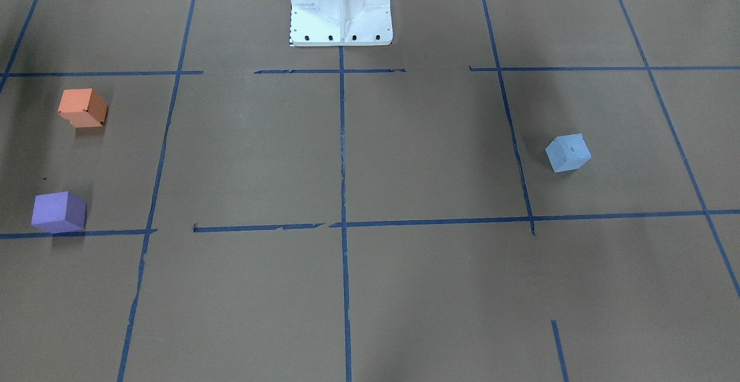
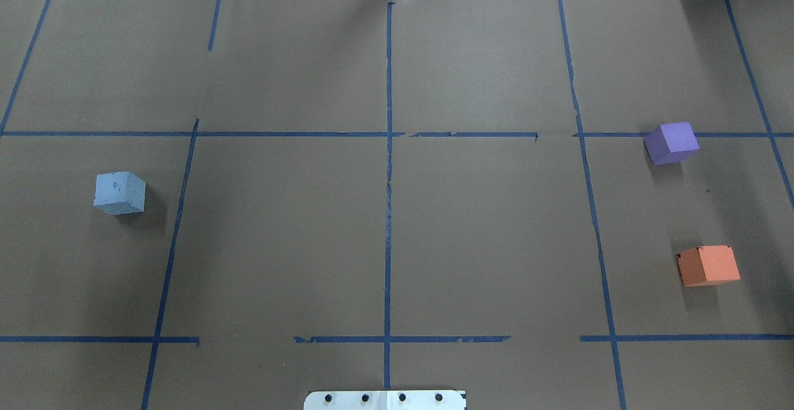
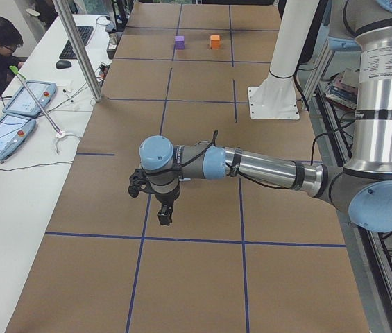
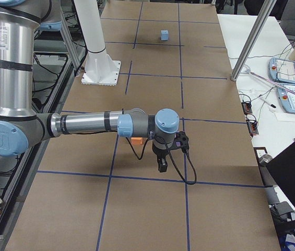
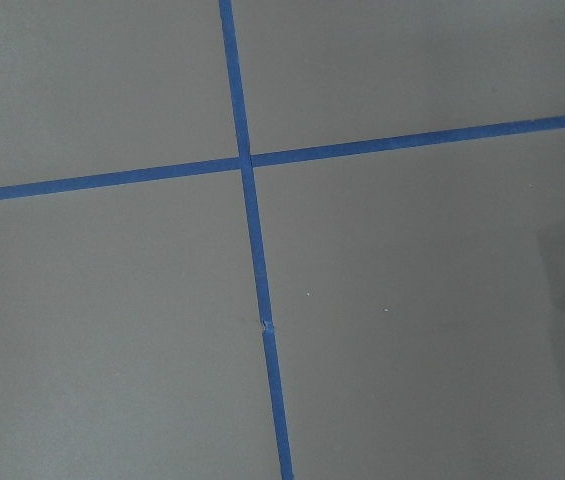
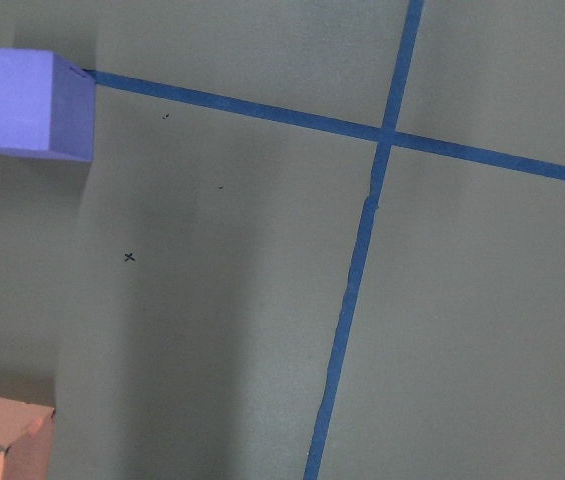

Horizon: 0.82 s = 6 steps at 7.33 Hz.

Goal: Place blue block between orange and purple blocks

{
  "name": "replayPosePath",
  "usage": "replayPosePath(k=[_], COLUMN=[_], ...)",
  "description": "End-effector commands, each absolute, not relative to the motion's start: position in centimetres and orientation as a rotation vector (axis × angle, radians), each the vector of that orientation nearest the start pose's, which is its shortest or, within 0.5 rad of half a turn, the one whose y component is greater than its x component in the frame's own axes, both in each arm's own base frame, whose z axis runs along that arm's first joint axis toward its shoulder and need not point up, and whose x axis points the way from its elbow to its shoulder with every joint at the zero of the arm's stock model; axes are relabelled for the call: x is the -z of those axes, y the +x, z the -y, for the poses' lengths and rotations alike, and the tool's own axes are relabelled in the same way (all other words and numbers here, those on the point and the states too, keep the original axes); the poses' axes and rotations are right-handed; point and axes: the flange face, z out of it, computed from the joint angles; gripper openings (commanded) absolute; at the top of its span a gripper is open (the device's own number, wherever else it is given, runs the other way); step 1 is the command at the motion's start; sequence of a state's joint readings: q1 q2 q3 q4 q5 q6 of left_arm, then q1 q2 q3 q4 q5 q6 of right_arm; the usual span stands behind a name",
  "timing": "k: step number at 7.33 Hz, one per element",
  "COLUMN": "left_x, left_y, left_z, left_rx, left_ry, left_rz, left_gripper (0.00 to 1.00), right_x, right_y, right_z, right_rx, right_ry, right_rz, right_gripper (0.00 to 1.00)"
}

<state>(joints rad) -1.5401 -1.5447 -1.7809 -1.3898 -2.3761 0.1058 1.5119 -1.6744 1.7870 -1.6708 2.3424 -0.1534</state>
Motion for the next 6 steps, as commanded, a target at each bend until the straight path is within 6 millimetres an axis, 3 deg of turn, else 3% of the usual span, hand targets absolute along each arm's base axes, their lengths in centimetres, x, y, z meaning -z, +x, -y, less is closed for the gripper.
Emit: replayPosePath(k=[1, 3, 4, 5, 6], left_x=[-58.6, -59.0, -59.3, -56.1, -54.8], left_y=[-4.6, -4.3, -1.8, -1.8, -1.4], left_z=[47.5, 47.4, 48.7, 51.4, 52.9], left_rx=[-0.133, -0.137, -0.190, -0.226, -0.256], left_ry=[0.032, 0.020, 0.016, 0.123, 0.183], left_rz=[-0.805, -0.791, -0.784, -0.766, -0.741], left_gripper=[1.00, 1.00, 1.00, 1.00, 1.00], right_x=[-61.0, -60.4, -60.3, -60.1, -60.1], right_y=[3.6, 3.6, 3.6, 3.5, 3.5], right_z=[45.1, 45.5, 45.6, 45.9, 45.8], right_rx=[0.210, 0.215, 0.216, 0.220, 0.220], right_ry=[0.050, 0.063, 0.066, 0.070, 0.070], right_rz=[0.772, 0.771, 0.771, 0.771, 0.771], right_gripper=[1.00, 1.00, 1.00, 1.00, 1.00])
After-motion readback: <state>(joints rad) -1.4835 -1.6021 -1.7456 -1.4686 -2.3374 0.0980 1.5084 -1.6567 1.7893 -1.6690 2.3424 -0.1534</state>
